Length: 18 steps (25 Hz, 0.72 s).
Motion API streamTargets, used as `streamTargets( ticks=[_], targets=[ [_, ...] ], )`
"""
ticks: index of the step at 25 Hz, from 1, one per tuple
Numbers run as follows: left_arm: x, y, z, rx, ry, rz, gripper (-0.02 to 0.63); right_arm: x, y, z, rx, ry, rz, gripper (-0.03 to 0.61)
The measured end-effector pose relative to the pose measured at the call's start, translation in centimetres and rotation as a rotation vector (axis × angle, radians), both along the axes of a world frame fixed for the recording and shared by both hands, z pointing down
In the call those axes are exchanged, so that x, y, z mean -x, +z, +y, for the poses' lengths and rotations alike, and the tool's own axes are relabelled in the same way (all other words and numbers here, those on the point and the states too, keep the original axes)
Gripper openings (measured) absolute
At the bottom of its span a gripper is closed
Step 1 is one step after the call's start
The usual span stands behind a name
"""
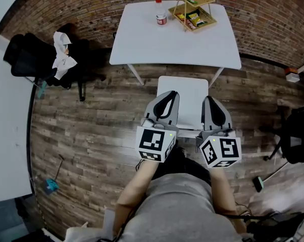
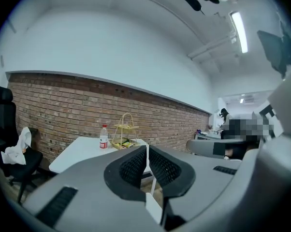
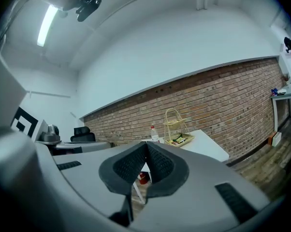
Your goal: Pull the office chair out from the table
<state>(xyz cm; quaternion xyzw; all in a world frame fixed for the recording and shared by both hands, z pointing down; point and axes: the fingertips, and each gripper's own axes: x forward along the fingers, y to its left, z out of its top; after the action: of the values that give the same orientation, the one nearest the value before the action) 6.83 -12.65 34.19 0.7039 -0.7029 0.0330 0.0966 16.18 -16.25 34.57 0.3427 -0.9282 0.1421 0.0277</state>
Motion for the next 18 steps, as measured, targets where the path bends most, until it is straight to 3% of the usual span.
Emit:
streamTargets(
  ticks=[18],
  targets=[
    [-0.6, 0.0, -0.2, 0.009, 0.026, -0.04, 0.026, 1.3, -0.1, 0.8, -0.037, -0.035, 0.057, 0.014]
  ],
)
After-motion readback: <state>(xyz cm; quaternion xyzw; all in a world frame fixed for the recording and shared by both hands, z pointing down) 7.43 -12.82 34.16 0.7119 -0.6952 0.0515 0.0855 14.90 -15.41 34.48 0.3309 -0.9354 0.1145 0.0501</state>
